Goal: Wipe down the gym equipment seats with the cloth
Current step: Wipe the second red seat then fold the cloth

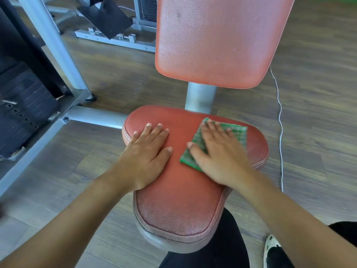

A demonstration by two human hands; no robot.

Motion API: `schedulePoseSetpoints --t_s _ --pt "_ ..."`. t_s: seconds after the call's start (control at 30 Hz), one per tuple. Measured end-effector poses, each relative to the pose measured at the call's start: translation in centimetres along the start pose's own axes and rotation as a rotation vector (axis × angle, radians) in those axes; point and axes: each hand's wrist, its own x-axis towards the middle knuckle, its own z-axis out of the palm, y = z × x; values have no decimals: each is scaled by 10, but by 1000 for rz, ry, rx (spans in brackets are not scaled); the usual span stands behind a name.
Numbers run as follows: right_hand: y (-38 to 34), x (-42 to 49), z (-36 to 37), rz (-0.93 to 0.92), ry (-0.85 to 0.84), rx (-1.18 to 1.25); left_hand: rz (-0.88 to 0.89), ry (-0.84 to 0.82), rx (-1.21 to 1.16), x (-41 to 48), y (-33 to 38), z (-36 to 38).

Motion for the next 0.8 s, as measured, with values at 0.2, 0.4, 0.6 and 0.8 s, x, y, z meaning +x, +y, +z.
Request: schedulePoseSetpoints --t_s 0.2,0.4,0.6,0.8 --pt "-35 -68 2 -186 66 128 7 -17 -24 -2 -1 0" --pt "5 -65 1 -91 27 128 -9 -38 -15 -4 3 -2" --pt "-9 -15 0 4 -8 17 -22 -29 -14 -4 5 -1" --pt "-30 -53 -1 -155 11 94 -16 -11 -21 -5 4 -2"
